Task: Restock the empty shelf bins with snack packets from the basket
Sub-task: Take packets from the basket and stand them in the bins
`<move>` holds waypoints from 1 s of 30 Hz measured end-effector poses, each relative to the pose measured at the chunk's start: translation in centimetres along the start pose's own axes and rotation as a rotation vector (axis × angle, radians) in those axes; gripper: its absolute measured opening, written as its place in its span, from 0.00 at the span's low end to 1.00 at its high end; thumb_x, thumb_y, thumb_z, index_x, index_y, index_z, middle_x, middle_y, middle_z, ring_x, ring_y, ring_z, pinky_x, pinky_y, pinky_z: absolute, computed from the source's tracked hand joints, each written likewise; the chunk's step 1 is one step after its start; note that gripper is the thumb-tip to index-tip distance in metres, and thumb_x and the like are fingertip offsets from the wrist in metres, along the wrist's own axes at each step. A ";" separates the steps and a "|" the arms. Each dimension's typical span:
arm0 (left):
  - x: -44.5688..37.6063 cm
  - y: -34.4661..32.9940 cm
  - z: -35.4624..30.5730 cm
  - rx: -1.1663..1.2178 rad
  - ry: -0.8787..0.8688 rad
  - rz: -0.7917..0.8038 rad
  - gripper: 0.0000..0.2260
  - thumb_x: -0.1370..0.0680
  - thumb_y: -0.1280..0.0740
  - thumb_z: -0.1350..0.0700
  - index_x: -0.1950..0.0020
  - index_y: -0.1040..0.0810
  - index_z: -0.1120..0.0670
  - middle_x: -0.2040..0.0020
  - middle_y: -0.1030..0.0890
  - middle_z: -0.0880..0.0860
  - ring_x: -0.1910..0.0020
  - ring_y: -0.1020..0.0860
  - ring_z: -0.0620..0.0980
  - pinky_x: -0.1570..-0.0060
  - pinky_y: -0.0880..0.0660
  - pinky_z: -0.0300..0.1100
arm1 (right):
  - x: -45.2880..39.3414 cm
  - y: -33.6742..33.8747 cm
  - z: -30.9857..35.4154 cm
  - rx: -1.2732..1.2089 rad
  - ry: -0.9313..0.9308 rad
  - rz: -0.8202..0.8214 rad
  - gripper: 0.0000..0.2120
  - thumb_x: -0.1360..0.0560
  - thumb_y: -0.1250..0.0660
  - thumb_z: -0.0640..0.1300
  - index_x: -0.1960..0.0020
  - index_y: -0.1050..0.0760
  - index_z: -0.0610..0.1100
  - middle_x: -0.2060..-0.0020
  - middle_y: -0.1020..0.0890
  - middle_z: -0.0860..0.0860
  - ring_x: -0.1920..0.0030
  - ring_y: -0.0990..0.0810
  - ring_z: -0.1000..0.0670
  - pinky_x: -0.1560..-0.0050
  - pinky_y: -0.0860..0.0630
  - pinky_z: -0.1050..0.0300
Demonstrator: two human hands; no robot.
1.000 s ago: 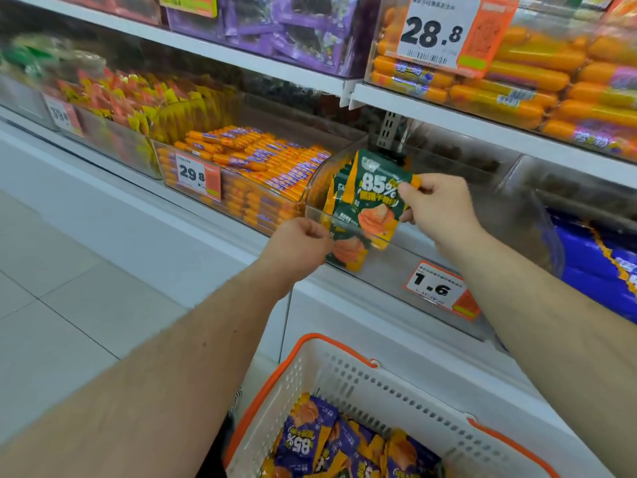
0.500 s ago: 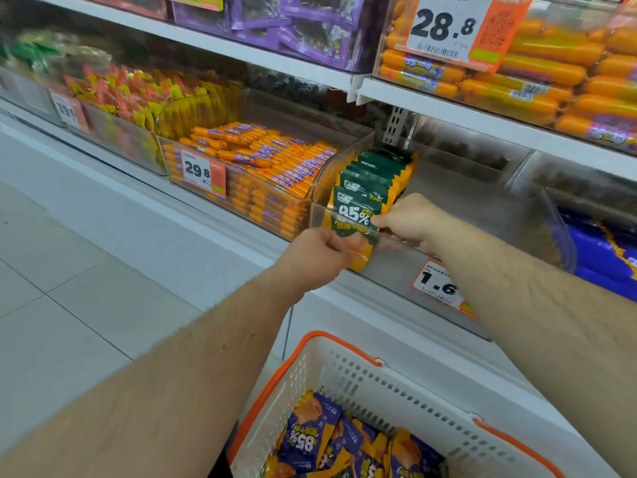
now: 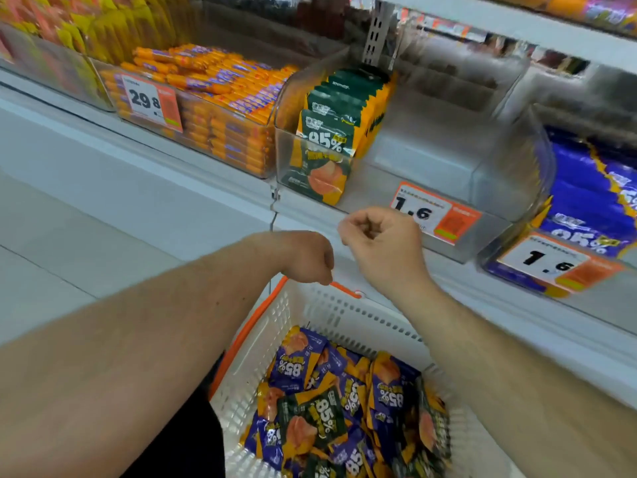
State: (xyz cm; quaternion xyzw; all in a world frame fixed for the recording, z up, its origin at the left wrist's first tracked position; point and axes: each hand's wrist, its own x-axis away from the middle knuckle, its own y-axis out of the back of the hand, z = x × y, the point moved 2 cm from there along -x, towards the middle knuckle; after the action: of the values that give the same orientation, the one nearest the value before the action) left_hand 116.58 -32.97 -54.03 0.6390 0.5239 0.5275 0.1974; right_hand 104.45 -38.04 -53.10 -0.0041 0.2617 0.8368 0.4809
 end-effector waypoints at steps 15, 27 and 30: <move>-2.4 -3.9 -0.6 -0.174 0.037 0.282 0.16 0.19 0.38 0.47 0.37 0.24 0.55 0.40 0.22 0.51 0.43 0.23 0.51 0.44 0.29 0.45 | 14.3 -7.7 -24.0 0.715 -0.652 0.809 0.11 0.27 0.30 0.51 0.48 0.27 0.49 0.50 0.24 0.49 0.53 0.23 0.47 0.57 0.23 0.51; -2.4 -4.7 -0.1 -0.132 0.117 0.304 0.19 0.19 0.37 0.47 0.30 0.28 0.52 0.33 0.25 0.49 0.38 0.26 0.48 0.44 0.33 0.40 | 16.8 -9.0 -25.2 0.799 -0.601 0.686 0.24 0.29 0.26 0.49 0.37 0.30 0.48 0.38 0.27 0.47 0.39 0.26 0.45 0.41 0.25 0.50; -2.4 -4.5 0.1 -0.149 0.143 0.302 0.19 0.19 0.37 0.47 0.29 0.29 0.52 0.31 0.27 0.49 0.37 0.27 0.49 0.43 0.34 0.41 | 16.4 -8.9 -24.7 0.516 -0.728 0.654 0.08 0.26 0.31 0.43 0.56 0.31 0.50 0.56 0.22 0.50 0.56 0.24 0.49 0.55 0.24 0.52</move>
State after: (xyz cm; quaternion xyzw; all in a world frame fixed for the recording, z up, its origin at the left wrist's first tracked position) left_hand 114.85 -33.37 -58.77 0.6550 0.3941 0.6325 0.1248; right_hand 96.77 -32.26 -82.48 0.4851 0.2627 0.7985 0.2408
